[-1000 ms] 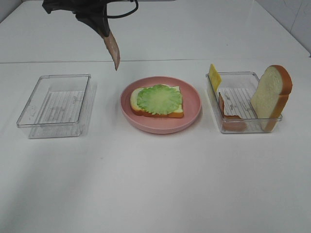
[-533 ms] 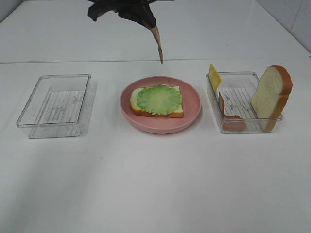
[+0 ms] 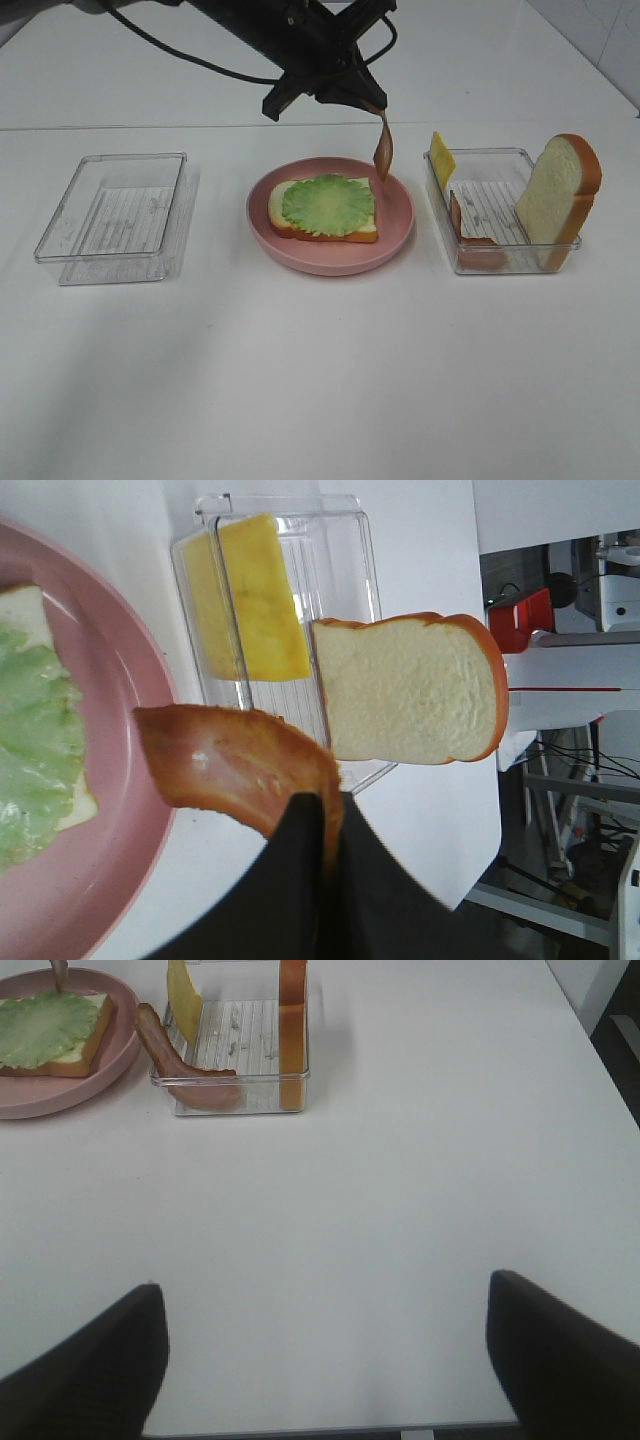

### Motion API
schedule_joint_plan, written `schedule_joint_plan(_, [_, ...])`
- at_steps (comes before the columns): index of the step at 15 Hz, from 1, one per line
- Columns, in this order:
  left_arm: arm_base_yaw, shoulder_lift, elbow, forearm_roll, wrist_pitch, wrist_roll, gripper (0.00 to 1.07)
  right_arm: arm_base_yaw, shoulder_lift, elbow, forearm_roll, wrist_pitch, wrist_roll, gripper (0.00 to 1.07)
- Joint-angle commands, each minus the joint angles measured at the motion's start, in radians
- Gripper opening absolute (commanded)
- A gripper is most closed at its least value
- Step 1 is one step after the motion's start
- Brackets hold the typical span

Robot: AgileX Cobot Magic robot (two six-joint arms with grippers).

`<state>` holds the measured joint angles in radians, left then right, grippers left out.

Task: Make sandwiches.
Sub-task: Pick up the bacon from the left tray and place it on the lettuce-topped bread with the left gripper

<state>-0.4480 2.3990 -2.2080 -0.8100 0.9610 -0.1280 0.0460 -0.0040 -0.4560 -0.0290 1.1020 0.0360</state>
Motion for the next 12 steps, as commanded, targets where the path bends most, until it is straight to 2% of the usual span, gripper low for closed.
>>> schedule_joint_plan(1, [-0.008, 0.043, -0.004, -0.089, -0.026, 0.036, 0.0, -0.005, -0.027, 0.003, -0.004, -0.001, -0.009, 0.85])
schedule_joint_plan(6, [-0.008, 0.117, -0.004, -0.087, -0.023, 0.042, 0.0, -0.005, -0.027, 0.003, -0.004, -0.001, -0.009, 0.85])
schedule_joint_plan(9, [0.011, 0.125, -0.004, -0.003, 0.001, 0.01, 0.0, -0.005, -0.027, 0.003, -0.004, -0.001, -0.009, 0.85])
schedule_joint_plan(12, [0.024, 0.125, -0.004, 0.14, 0.044, -0.031, 0.0, -0.005, -0.027, 0.003, -0.004, -0.001, -0.009, 0.85])
